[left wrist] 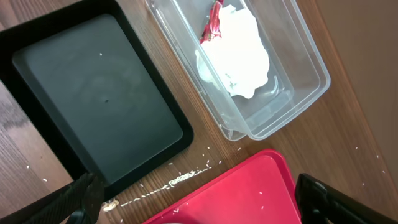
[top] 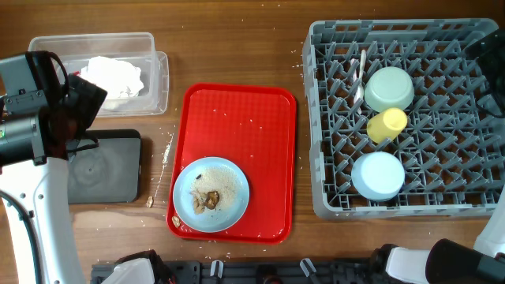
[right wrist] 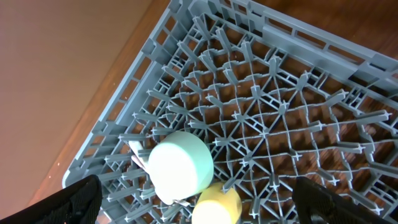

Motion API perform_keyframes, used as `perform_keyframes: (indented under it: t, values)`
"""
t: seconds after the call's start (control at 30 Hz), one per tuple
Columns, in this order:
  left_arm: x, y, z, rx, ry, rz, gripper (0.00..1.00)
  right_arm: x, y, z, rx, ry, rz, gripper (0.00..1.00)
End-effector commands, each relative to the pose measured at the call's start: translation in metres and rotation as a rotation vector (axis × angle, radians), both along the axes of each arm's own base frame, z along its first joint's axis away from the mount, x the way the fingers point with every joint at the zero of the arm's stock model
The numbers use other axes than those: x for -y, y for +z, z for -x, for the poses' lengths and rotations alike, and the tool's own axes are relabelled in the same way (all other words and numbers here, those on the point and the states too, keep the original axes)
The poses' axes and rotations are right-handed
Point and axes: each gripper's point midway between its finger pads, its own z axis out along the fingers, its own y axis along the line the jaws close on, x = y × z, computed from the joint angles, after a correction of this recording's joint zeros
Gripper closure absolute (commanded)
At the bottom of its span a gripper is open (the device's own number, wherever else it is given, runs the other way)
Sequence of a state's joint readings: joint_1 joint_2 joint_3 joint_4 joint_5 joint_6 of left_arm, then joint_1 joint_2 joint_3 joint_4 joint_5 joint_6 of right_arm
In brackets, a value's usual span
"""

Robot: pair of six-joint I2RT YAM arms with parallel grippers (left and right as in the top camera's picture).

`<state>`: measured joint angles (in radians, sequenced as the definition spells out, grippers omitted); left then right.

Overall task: Sort waste into correct bins and load items into the dishwasher rack
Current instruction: 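Reach the left gripper to the light-blue plate and grip its rim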

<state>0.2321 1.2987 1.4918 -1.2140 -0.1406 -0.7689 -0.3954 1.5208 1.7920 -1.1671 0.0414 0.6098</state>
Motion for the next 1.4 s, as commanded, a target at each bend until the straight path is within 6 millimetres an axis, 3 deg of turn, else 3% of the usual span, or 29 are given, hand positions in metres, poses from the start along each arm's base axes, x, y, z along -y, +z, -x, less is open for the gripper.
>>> perform_keyframes:
  t: [0.0,0.03,0.07,0.17,0.33,0.4,0.5,0.7,0.73,0.9,0.97,1.2,1.37]
  values:
    - [0.027,-0.002,-0.003,0.020,-0.079,0.145,0.00,-0.002,-0.005,-0.003,-0.003,-0.007,-0.026,0.00]
    - [0.051,-0.002,-0.004,0.031,-0.155,0.261,0.00,-0.002,-0.005,-0.003,-0.003,-0.007,-0.026,0.00]
    - [0.089,-0.003,-0.007,0.042,-0.315,0.385,0.00,-0.002,-0.005,-0.003,-0.003,-0.007,-0.026,0.00]
    - [0.138,-0.016,0.000,-0.017,-0.512,0.434,0.00,-0.002,-0.006,-0.003,-0.004,-0.007,-0.026,0.00]
    - [0.172,-0.055,0.015,-0.186,-0.558,0.270,0.08,-0.002,-0.006,-0.003,-0.004,-0.007,-0.026,0.00]
    - [0.192,-0.077,0.024,-0.259,-0.562,0.220,0.25,-0.002,-0.006,-0.003,-0.005,-0.007,-0.026,0.00]
    - [0.231,-0.110,0.036,-0.358,-0.607,0.200,0.34,-0.002,-0.005,-0.003,-0.004,-0.007,-0.026,0.00]
    - [0.287,-0.190,0.054,-0.538,-0.453,0.115,0.34,-0.002,-0.005,-0.003,-0.004,-0.007,-0.026,0.00]
    - [0.298,-0.212,0.057,-0.572,-0.420,0.106,0.34,-0.002,-0.005,-0.003,-0.004,-0.007,-0.026,0.00]
    - [0.301,-0.244,0.059,-0.625,-0.367,0.078,0.33,-0.002,-0.006,-0.003,-0.005,-0.007,-0.026,0.00]
    - [0.303,-0.250,0.056,-0.622,-0.366,0.076,0.39,-0.002,-0.006,-0.003,-0.004,-0.007,-0.026,0.00]
    - [0.301,-0.267,0.056,-0.651,-0.355,0.055,0.48,-0.002,-0.006,-0.003,-0.004,-0.007,-0.026,0.01]
    - [0.299,-0.267,0.055,-0.643,-0.354,0.042,0.72,-0.002,-0.006,-0.003,-0.004,-0.007,-0.026,0.00]
